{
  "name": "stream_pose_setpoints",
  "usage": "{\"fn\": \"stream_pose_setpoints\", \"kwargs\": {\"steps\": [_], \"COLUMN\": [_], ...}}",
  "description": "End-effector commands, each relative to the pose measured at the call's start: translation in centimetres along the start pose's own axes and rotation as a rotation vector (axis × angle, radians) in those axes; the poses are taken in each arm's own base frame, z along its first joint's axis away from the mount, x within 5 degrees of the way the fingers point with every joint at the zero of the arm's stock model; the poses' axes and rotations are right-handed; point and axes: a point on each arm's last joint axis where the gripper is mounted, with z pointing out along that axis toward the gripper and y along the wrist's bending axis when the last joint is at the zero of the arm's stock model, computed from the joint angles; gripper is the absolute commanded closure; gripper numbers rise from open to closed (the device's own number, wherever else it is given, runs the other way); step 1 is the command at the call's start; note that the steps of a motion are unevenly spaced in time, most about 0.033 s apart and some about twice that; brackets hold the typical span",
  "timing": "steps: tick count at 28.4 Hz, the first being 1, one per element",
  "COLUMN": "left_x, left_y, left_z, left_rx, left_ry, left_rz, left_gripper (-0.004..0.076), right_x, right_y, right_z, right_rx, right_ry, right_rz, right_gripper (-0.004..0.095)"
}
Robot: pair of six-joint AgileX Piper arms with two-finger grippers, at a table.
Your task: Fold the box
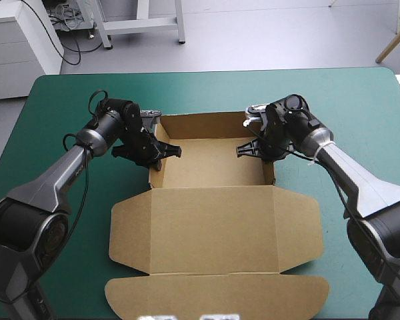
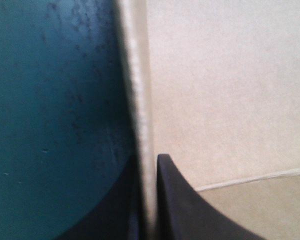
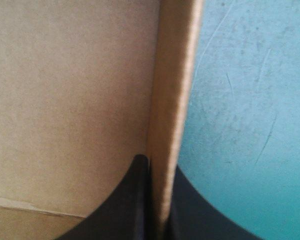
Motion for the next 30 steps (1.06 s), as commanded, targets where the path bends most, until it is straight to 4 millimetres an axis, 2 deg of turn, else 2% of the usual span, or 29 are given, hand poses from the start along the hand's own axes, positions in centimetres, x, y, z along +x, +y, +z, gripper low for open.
{"fn": "stream_pose_setpoints", "kwargs": {"steps": [1,4,7,9,13,14,16,19,24,30], "left_x": [-0.5,-0.6,-0.6,-0.6,-0.8,-0.7,-0.7,-0.7,-1.0,-1.8], "left_y": [0.5,0.4,0.3,0.1,-0.2,-0.2,-0.3,-0.4,-0.6,-1.2], "left_z": [-2.0,-2.0,-2.0,-2.0,-2.1,-2.1,-2.1,-2.2,-2.9,-5.5], "left_rx": [-0.057,-0.049,-0.034,-0.020,0.015,0.020,0.028,0.029,0.034,0.047], "left_ry": [-0.099,-0.108,-0.106,-0.110,-0.127,-0.127,-0.125,-0.121,-0.138,-0.188], "left_rz": [0.065,0.087,0.086,0.080,0.100,0.114,0.123,0.130,0.159,0.179], "left_gripper": [0.0734,0.0724,0.0647,0.0549,0.0353,0.0313,0.0255,0.0202,0.0195,0.0196], "right_x": [-0.2,-0.2,0.1,0.0,-0.6,-0.8,-1.1,-1.2,-1.2,-1.6], "right_y": [0.0,0.0,-0.2,-0.3,-0.4,-0.4,-0.5,-0.6,-0.6,-0.5], "right_z": [-0.8,-0.5,-0.7,-0.8,-1.8,-2.0,-2.4,-2.6,-2.6,-3.4], "right_rx": [-0.008,-0.005,0.021,0.037,0.042,0.047,0.055,0.064,0.064,0.058], "right_ry": [-0.003,0.006,0.037,0.027,-0.014,-0.025,-0.042,-0.051,-0.051,-0.083], "right_rz": [-0.043,-0.044,-0.060,-0.062,-0.058,-0.055,-0.053,-0.057,-0.047,-0.047], "right_gripper": [0.0927,0.0925,0.0893,0.0792,0.0497,0.0443,0.0396,0.0395,0.0395,0.0396]}}
